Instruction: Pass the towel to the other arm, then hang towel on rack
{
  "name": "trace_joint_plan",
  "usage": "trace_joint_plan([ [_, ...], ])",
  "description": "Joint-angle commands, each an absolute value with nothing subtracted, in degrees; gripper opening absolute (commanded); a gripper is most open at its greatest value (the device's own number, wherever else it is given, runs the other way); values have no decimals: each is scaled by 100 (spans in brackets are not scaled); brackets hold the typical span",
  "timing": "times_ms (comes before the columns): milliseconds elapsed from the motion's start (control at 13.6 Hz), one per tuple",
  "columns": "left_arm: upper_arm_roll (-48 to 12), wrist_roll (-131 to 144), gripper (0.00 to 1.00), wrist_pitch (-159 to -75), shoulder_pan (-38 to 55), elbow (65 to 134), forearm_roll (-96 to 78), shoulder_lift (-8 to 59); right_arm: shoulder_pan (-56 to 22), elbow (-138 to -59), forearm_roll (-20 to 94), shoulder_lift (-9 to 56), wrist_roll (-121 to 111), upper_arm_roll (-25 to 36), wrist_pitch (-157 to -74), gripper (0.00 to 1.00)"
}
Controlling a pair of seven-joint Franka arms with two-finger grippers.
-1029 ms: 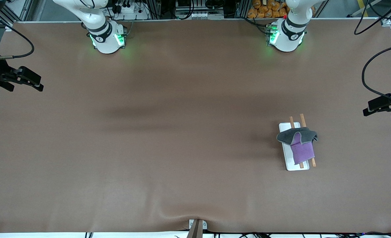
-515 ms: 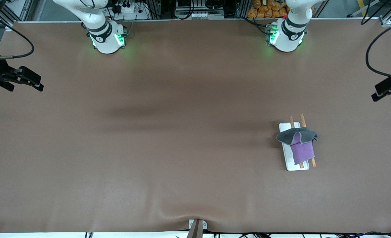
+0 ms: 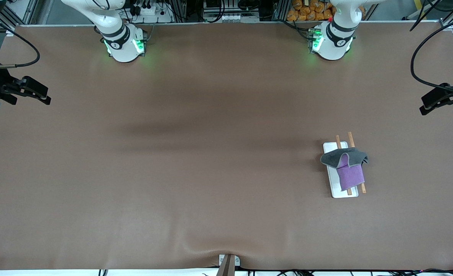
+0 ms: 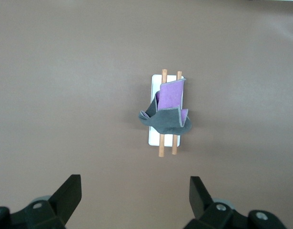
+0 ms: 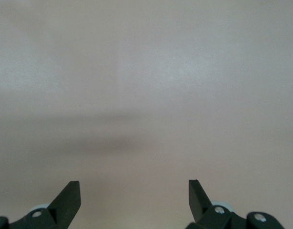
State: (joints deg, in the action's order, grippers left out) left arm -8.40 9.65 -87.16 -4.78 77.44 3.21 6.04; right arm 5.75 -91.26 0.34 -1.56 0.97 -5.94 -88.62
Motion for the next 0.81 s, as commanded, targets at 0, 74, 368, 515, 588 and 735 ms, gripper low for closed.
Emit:
trace_joint_plan([
  [0, -555, 1336, 100, -8675, -89, 7971, 378, 378, 607, -9017, 9, -114, 149, -615, -8771, 100],
  [74, -528, 1345, 100, -8692, -18, 8180, 378, 247, 615, -9018, 9, -106, 141, -615, -8728, 100],
  [368, -536, 1485, 100, -8780, 52, 8919, 378, -263, 624, -9009, 35, -105, 141, -606, -8710, 100],
  [515, -545, 1485, 100, -9016, 62, 9410, 378, -570, 624, -9009, 35, -105, 141, -606, -8710, 100],
  [588, -571, 1485, 100, -9157, 62, 9648, 378, -719, 633, -9009, 44, -105, 141, -606, -8710, 100],
  [735, -598, 1485, 100, -9141, 53, 9729, 378, -782, 624, -9009, 44, -105, 141, -606, -8710, 100],
])
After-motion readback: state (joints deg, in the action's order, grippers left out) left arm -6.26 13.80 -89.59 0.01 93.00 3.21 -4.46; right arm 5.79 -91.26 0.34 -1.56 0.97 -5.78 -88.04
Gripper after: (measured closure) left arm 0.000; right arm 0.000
